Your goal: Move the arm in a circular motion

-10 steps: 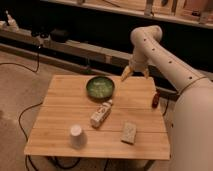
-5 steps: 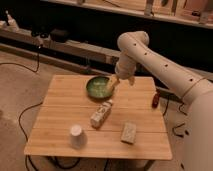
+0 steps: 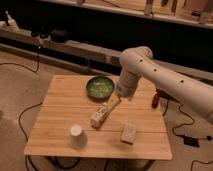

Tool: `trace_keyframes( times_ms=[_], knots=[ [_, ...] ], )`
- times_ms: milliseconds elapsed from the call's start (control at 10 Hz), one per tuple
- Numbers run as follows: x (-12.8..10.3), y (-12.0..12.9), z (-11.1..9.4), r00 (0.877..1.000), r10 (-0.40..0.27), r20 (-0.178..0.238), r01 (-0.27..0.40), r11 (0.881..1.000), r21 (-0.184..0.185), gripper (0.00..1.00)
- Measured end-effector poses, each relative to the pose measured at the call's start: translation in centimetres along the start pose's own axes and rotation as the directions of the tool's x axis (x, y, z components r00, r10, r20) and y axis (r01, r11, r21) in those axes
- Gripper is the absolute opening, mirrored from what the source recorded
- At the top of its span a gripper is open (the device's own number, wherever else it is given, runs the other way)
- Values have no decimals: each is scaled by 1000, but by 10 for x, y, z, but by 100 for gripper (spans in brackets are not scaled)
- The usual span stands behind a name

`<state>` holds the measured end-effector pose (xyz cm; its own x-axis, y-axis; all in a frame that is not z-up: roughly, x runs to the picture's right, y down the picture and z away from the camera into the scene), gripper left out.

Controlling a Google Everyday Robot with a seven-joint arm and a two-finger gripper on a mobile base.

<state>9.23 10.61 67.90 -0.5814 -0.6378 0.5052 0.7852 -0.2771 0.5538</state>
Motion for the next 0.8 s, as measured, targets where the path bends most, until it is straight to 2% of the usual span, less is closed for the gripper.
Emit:
trace_keyframes(
  times_ms=[200, 400, 500, 600, 800],
  knots=[
    [-42, 5, 6, 1000, 22, 14, -22, 1000, 6, 80],
    [-86, 36, 5, 991, 136, 20, -135, 991, -12, 80],
    [-106, 63, 0, 975, 224, 9, -224, 974, -35, 80],
    [-118, 91, -5, 953, 303, -5, -303, 951, -63, 80],
    [-122, 151, -18, 901, 432, -51, -435, 892, -123, 80]
  ],
)
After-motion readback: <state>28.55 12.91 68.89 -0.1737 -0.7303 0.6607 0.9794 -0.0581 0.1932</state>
